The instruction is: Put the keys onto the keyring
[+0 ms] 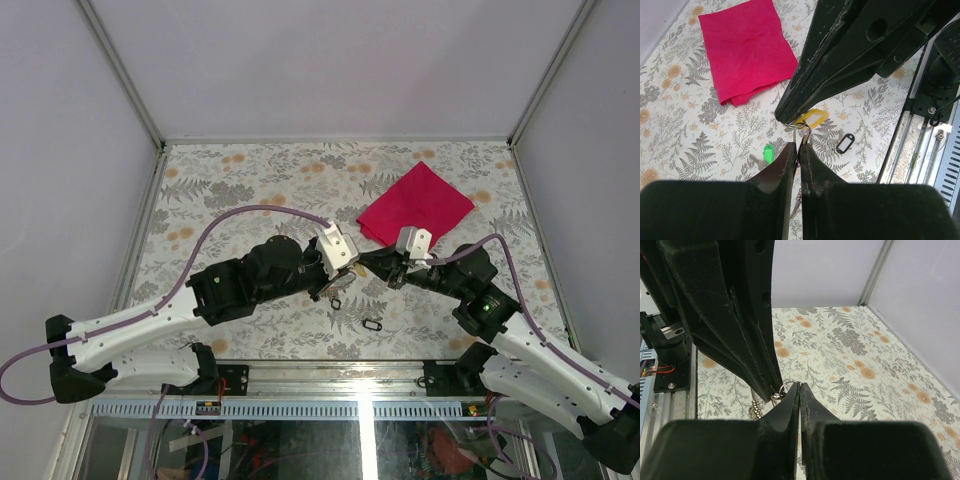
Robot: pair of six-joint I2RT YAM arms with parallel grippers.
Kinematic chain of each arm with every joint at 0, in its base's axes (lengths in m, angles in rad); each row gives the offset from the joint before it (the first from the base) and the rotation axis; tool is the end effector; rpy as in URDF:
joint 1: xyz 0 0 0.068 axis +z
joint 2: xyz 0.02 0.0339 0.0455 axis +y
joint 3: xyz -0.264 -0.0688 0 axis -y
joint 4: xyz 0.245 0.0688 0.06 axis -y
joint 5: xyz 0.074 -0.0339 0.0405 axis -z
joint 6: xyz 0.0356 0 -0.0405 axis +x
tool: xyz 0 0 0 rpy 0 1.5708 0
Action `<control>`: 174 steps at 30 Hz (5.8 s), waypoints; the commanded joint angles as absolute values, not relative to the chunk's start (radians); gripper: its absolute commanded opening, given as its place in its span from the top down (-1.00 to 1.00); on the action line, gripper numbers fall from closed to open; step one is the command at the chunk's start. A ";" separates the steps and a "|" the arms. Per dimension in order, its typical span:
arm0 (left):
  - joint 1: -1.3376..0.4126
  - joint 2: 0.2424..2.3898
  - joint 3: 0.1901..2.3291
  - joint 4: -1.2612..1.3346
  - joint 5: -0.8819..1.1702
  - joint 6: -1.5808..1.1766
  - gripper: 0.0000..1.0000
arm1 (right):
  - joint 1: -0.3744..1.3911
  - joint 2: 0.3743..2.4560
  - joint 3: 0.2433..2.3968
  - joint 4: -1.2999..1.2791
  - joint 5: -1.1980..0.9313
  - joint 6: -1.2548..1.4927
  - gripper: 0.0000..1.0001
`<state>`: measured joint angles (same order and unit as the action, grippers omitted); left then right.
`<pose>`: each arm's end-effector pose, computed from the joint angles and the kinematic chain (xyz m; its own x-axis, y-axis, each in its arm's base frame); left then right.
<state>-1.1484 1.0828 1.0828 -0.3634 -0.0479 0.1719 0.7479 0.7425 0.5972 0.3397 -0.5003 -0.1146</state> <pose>0.1014 -0.2215 0.3677 0.0091 0.3965 -0.9180 0.9045 0.3882 0.1767 0.1202 0.1348 0.3362 0.2484 0.0936 -0.9641 -0.9194 0.3361 -0.2043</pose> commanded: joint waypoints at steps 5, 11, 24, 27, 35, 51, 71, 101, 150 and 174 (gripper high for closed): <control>-1.159 1.072 1.126 -0.323 -0.036 0.201 1.00 | 0.748 0.727 0.632 0.353 -0.503 -0.103 1.00; -1.158 1.072 1.124 -0.333 -0.062 0.195 1.00 | 0.749 0.697 0.618 0.363 -0.441 -0.115 1.00; -1.160 1.060 1.116 -0.316 -0.126 0.145 1.00 | 0.749 0.642 0.661 0.276 -0.508 -0.154 1.00; -1.159 1.059 1.120 -0.320 -0.127 0.144 1.00 | 0.748 0.642 0.683 0.219 -0.529 -0.183 1.00; -1.160 1.068 1.130 -0.333 -0.099 0.160 1.00 | 0.749 0.668 0.749 0.063 -0.555 -0.285 1.00; -1.160 1.125 1.193 -0.443 -0.060 0.234 1.00 | 0.749 0.734 0.897 -0.207 -0.583 -0.428 1.00; -1.160 1.061 1.184 -0.474 0.022 0.256 1.00 | 0.748 0.491 0.613 0.271 -0.344 0.092 0.06; -1.159 1.059 1.248 -0.550 0.115 0.241 1.00 | 0.748 0.666 0.551 0.486 -0.662 0.212 -0.02; -1.159 1.073 1.268 -0.581 0.142 0.224 1.00 | 0.749 0.613 0.668 0.168 -0.739 -0.277 0.92; -1.160 1.109 1.279 -0.636 0.193 0.244 1.00 | 0.749 0.560 0.701 -0.027 -0.870 -0.603 0.95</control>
